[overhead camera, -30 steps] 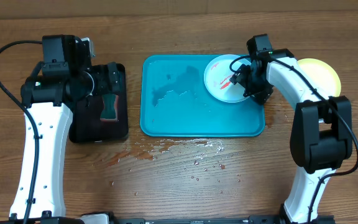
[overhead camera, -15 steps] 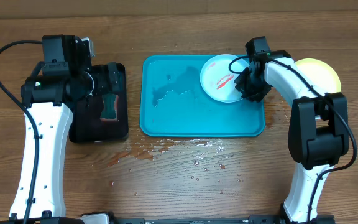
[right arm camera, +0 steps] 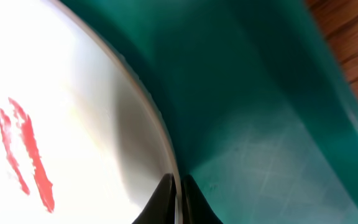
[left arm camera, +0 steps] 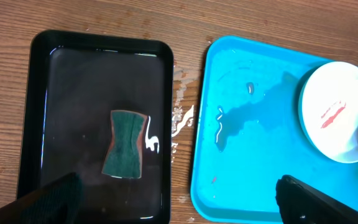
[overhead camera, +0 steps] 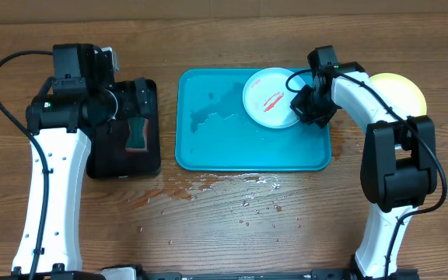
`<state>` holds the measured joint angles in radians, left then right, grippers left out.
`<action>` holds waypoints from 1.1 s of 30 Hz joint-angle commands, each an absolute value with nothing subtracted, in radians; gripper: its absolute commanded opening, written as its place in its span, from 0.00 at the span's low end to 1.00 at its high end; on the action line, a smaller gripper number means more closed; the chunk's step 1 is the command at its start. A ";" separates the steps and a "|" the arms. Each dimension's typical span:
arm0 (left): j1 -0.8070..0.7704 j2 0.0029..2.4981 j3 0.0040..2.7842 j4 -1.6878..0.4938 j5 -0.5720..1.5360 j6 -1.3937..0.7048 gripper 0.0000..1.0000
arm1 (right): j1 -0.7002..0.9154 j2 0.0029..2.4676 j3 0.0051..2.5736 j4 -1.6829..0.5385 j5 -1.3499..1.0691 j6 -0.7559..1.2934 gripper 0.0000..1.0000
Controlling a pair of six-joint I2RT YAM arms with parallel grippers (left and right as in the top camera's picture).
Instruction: Clean dirty plates on tray and stack at the side
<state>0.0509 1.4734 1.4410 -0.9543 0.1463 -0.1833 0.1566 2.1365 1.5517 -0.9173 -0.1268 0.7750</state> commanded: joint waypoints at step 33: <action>0.045 1.464 1.457 -0.997 0.034 -0.181 1.00 | 0.310 2.116 1.654 -1.158 -0.035 0.547 0.60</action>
<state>0.0509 1.4734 1.4410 -0.9848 0.1127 -0.1833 0.3141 2.1407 1.5951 -1.1454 -0.0578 0.5781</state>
